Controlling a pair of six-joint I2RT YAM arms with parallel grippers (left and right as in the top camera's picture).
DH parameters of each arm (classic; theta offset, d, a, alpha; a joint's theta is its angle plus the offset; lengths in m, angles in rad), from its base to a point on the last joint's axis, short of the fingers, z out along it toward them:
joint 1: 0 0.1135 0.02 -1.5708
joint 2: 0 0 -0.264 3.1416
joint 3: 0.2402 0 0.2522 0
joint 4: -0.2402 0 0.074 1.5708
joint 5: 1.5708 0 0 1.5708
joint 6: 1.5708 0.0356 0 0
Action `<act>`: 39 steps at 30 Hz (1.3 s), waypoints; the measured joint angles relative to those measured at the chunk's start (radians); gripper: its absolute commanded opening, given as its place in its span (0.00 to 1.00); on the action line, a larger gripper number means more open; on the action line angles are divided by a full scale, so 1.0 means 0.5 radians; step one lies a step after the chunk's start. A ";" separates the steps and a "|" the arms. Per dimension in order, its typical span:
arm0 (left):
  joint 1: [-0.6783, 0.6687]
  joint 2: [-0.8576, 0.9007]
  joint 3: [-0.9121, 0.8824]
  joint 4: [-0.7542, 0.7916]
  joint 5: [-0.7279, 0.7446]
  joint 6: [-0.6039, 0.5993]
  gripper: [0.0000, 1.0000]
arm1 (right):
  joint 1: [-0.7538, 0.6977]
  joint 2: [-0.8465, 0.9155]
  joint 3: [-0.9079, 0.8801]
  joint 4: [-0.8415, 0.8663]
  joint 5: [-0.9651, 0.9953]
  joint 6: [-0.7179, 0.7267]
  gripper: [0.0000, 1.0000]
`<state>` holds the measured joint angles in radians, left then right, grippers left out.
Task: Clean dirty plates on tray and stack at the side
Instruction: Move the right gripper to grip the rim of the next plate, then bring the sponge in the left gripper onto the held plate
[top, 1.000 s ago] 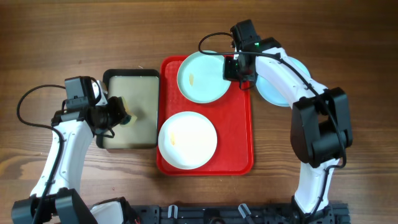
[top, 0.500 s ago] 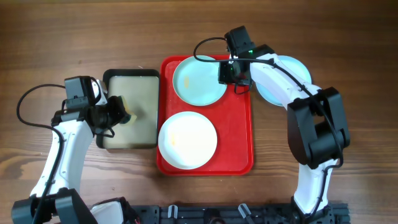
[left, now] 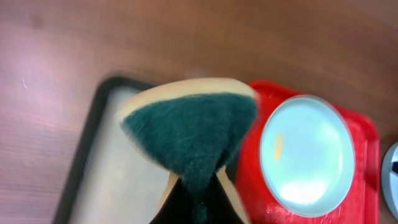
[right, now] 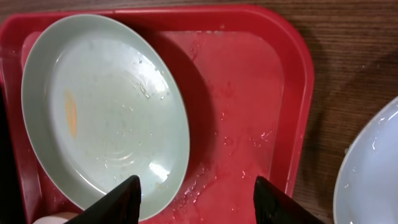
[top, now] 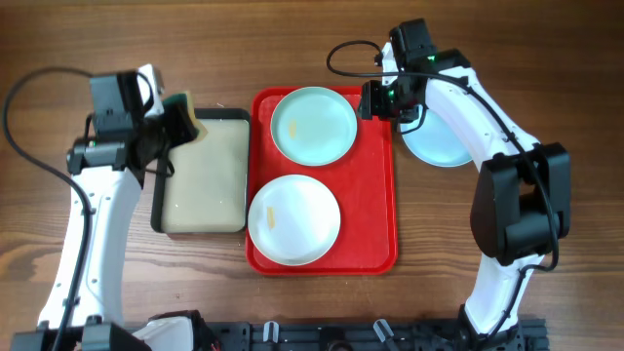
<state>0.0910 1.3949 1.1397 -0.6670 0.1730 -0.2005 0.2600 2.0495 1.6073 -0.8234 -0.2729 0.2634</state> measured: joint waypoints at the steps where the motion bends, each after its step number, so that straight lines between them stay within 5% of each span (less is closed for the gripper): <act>1: -0.048 0.000 0.108 -0.053 -0.082 0.029 0.04 | 0.000 0.000 -0.016 0.033 -0.001 0.001 0.58; 5: -0.225 0.000 0.471 -0.072 -0.266 0.216 0.04 | 0.029 -0.001 -0.131 0.208 0.000 0.041 0.50; 13: -0.636 0.293 0.504 0.002 -0.237 0.447 0.04 | 0.090 -0.002 -0.439 0.588 -0.001 0.145 0.45; 19: -0.778 0.520 0.504 0.034 -0.230 0.452 0.05 | 0.090 -0.002 -0.439 0.656 -0.001 0.159 0.21; 26: -0.790 0.669 0.504 0.078 -0.201 0.452 0.06 | 0.090 -0.002 -0.439 0.671 -0.001 0.159 0.20; 30: -0.793 0.746 0.504 0.125 -0.140 0.452 0.07 | 0.095 -0.002 -0.439 0.670 0.012 0.159 0.31; 39: -0.793 0.810 0.504 0.192 -0.140 0.452 0.07 | 0.186 -0.002 -0.439 0.670 0.150 0.176 0.23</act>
<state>-0.3058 1.8000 1.3918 -0.5709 0.1032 0.0254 0.3531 2.0483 1.3880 -0.4885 -0.1978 0.3515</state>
